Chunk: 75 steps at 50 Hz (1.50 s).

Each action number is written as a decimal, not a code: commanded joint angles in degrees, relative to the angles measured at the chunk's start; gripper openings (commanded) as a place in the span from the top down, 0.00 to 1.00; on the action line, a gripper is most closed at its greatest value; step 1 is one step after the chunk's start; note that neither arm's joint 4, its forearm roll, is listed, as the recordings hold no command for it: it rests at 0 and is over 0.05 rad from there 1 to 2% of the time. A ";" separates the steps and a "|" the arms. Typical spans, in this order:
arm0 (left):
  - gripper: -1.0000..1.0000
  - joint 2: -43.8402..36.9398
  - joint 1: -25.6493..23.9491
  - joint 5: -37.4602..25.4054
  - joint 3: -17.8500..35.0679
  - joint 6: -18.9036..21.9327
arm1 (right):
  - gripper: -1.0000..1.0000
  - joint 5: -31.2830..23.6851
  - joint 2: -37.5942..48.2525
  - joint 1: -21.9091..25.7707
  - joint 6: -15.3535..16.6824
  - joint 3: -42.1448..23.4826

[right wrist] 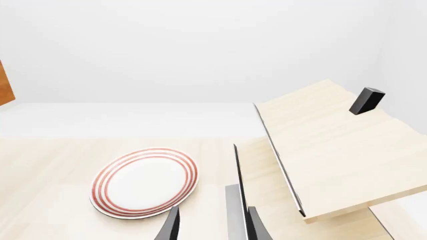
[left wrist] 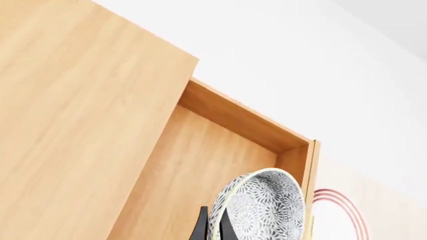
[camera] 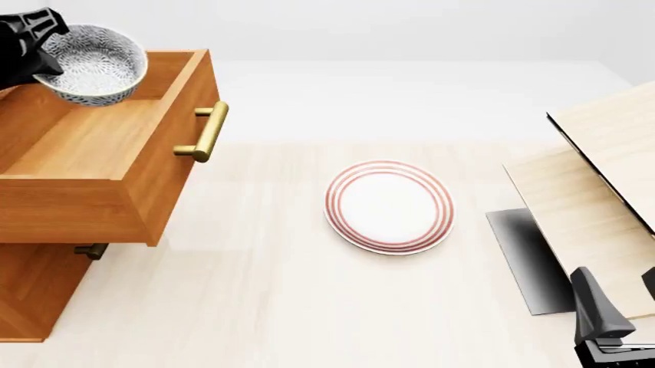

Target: Open the top drawer of the cabinet and put the bowl in it.

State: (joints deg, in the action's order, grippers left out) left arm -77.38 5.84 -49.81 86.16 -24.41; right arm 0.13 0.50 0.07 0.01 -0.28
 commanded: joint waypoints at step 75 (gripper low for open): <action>0.00 -5.29 0.92 6.31 -5.88 2.68 | 0.00 -0.01 -0.09 -0.01 -0.01 0.03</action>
State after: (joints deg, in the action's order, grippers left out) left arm -82.76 6.60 -43.41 80.45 -22.55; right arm 0.13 0.49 0.07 0.00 -0.28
